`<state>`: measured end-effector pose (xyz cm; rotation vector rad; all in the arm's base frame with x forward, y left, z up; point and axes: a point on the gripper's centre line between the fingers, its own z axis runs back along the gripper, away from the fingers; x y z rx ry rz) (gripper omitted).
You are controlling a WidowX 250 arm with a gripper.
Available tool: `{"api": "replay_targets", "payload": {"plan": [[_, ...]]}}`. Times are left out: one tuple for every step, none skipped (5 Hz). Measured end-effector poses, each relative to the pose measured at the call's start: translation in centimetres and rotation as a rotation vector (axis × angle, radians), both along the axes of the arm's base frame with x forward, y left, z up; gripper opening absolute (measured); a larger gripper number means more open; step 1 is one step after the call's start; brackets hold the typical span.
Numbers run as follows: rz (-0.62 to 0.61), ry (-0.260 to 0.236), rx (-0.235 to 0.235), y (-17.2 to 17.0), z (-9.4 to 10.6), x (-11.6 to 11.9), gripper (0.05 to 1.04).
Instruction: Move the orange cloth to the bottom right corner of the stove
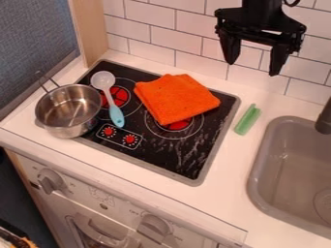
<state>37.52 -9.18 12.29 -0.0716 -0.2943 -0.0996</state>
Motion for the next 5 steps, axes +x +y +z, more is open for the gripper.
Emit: {"api": "replay_targets", "payload": {"plan": [[0.000,0.030,0.009,0.0,-1.1,-0.1,1.001],[0.068,0.027,0.032,3.8,-1.4,0.8,1.001],[0.123,0.037,0.028,6.9,-2.1,1.9,1.001],[0.129,0.033,0.033,8.4,-2.3,2.7,1.001],[0.154,0.039,0.051,10.4,-3.3,2.9,1.001]]}}
